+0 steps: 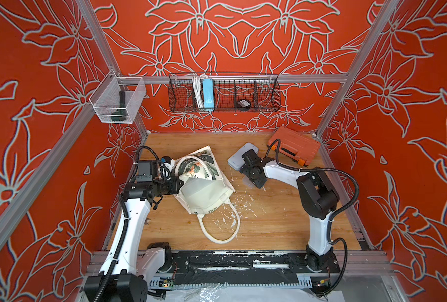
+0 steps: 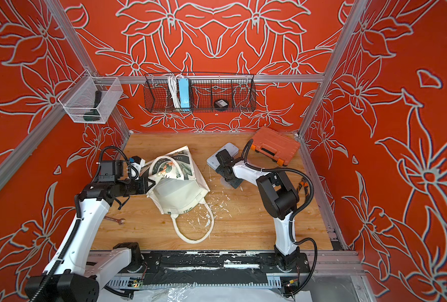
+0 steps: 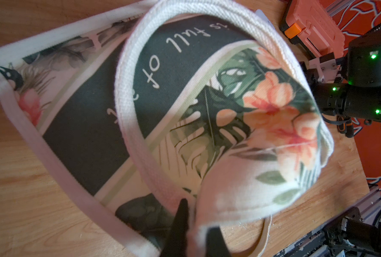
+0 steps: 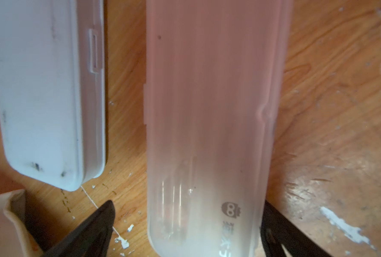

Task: Take out the pencil case from the canvas bag
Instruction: Place the pencil case at the center of the board.

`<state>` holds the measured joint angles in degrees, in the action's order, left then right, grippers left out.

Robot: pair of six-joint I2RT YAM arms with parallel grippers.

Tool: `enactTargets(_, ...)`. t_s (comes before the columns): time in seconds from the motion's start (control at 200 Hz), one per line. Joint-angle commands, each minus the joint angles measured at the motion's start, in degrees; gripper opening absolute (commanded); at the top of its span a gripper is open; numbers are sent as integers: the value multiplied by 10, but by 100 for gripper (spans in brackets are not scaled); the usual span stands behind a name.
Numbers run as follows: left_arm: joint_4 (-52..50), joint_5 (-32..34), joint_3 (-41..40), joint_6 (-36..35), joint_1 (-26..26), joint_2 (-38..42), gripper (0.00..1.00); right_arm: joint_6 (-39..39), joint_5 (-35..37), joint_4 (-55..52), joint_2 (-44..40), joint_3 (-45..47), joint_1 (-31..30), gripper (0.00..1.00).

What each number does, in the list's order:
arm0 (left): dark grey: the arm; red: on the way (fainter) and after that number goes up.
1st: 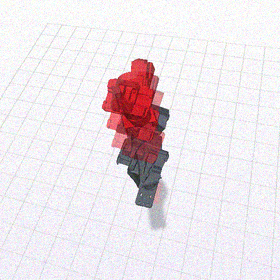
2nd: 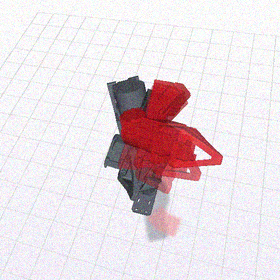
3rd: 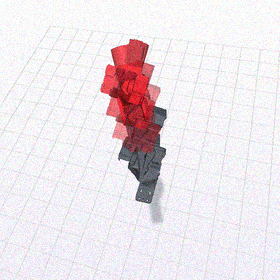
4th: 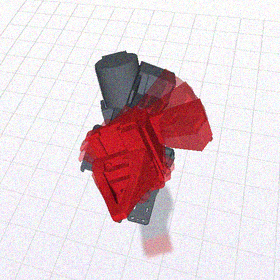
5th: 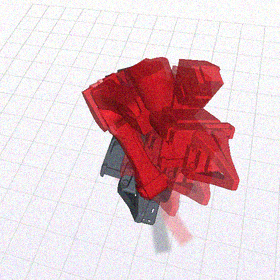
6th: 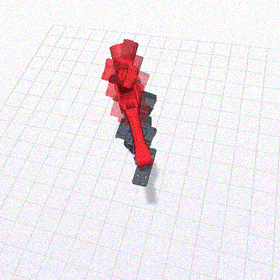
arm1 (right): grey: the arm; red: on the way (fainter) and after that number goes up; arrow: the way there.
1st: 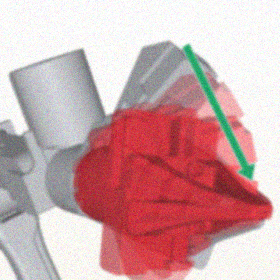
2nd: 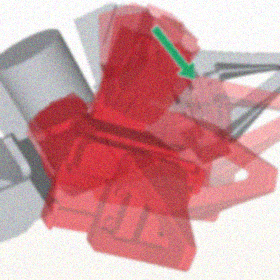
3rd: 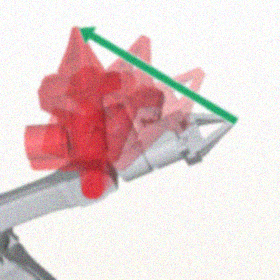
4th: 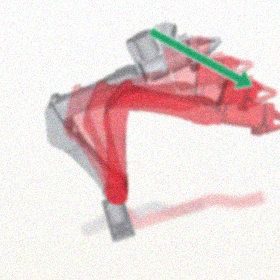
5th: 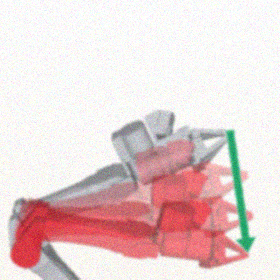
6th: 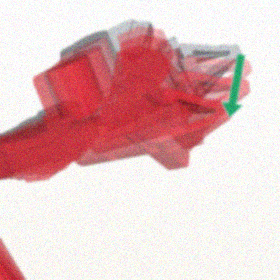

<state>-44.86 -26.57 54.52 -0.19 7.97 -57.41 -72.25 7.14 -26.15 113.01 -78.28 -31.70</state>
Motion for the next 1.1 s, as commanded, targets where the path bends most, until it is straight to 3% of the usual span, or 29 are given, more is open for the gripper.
enactTargets(0.0,-8,3,-5,1,9,-1,0,22,-2,-2,-36,15,2,98)
enactTargets(0.665,-18,-22,2,6,28,-7,0,54,-16,87,-193,183,-12,98)
enactTargets(1.096,-21,-28,3,12,32,0,0,85,42,162,-306,268,-115,98)
